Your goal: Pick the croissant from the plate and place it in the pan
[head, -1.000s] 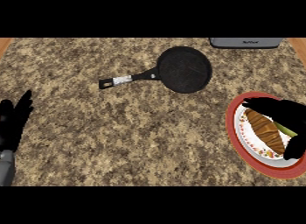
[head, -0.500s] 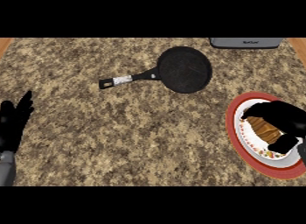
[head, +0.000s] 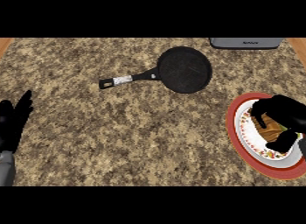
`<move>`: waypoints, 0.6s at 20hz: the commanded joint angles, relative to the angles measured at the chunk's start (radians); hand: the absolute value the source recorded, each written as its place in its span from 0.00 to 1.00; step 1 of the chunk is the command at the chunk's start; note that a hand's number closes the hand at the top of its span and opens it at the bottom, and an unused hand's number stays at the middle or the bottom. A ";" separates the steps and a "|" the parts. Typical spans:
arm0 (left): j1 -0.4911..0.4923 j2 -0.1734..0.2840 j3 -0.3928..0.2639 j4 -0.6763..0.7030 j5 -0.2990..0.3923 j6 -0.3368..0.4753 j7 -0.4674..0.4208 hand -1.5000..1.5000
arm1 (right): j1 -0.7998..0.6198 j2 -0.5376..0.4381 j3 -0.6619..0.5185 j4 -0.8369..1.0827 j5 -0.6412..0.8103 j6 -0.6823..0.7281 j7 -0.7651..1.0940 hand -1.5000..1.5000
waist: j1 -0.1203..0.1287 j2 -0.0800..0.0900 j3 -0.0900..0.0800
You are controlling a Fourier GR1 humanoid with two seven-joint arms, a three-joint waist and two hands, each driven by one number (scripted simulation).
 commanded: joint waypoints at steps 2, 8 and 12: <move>0.050 -0.024 -0.009 -0.036 -0.002 -0.002 -0.011 0.50 | 0.012 0.113 -0.058 -0.042 -0.013 0.071 0.245 1.00 | -0.007 -0.003 0.002; 0.075 0.022 0.066 0.007 0.009 0.027 0.005 0.50 | 0.177 0.242 -0.304 -0.010 -0.043 -0.051 0.708 1.00 | -0.135 -0.034 -0.006; 0.092 -0.005 0.043 0.003 0.001 0.029 -0.005 0.50 | 0.163 0.382 -0.311 -0.216 0.018 -0.230 0.928 1.00 | -0.116 -0.041 -0.009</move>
